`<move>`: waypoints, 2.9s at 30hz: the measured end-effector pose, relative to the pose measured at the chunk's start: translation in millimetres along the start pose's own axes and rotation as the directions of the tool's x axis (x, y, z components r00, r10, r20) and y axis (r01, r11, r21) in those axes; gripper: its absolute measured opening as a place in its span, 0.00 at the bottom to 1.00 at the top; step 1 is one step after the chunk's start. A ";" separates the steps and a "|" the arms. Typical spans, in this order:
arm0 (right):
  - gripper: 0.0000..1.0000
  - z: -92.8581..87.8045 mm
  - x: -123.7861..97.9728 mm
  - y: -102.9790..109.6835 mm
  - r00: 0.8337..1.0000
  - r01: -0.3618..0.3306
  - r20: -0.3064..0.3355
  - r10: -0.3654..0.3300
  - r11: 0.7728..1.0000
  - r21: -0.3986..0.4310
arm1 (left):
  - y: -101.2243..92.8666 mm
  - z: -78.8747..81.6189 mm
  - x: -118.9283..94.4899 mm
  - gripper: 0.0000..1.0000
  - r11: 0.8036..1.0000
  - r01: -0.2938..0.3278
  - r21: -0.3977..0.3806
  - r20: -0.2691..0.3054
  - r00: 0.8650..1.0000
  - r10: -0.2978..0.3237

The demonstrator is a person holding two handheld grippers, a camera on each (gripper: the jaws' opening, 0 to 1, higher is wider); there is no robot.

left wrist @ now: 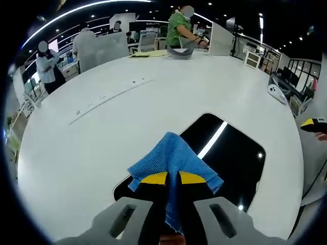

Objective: Wipe the mirror surface with the cleaning cloth until all visible marks leave the cleaned area.

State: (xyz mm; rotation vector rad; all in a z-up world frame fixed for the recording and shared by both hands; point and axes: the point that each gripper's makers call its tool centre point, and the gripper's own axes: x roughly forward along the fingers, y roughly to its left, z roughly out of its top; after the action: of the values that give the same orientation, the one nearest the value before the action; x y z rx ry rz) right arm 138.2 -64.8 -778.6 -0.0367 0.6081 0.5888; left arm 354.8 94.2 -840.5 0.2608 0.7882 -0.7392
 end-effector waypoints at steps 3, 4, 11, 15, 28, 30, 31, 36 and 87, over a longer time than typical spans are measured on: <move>0.95 1.0 -0.9 0.0 1.000 0.007 0.005 -0.007 1.000 0.005 | 2.6 2.1 0.0 0.05 1.000 0.002 0.001 0.001 1.000 -0.002; 0.95 1.4 -1.0 -0.2 1.000 0.008 0.006 -0.008 1.000 0.004 | 2.8 2.6 -0.1 0.05 1.000 0.002 0.001 -0.002 1.000 -0.002; 0.95 5.6 -1.4 -1.1 1.000 0.022 0.014 -0.023 1.000 0.010 | 3.6 3.4 -1.2 0.05 0.999 0.009 0.035 -0.020 1.000 -0.009; 0.95 6.5 -1.7 -1.4 0.999 0.030 0.016 -0.030 1.000 0.009 | 4.7 4.5 -1.3 0.05 0.999 0.011 0.050 -0.022 1.000 -0.010; 0.95 5.8 -0.5 -3.8 0.999 0.035 0.012 -0.035 0.999 0.012 | 10.9 5.9 -0.3 0.05 0.999 0.006 0.037 -0.021 1.000 -0.005; 0.95 6.2 -0.2 -4.6 0.999 0.036 0.012 -0.036 0.999 0.013 | 12.5 5.1 -1.4 0.05 1.000 0.000 0.024 -0.019 1.000 0.001; 0.95 6.4 0.0 -5.2 0.999 0.036 0.012 -0.037 0.999 0.015 | 13.5 4.8 -1.7 0.05 1.000 -0.001 0.024 -0.019 1.000 0.001; 0.95 7.7 1.7 -7.2 0.999 0.033 0.011 -0.033 0.999 0.011 | 20.1 1.9 -5.1 0.05 1.000 -0.004 0.017 -0.011 1.000 0.004; 0.95 21.1 25.0 -0.3 0.999 -0.039 0.005 0.039 0.999 -0.030 | 21.3 -20.9 -25.6 0.05 0.998 -0.060 -0.014 0.023 0.998 0.060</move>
State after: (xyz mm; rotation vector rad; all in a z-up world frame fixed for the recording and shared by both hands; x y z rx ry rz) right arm 166.0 -48.1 -775.0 -0.0508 0.5954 0.6354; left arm 345.8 132.3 -837.6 0.2624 0.7595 -0.6790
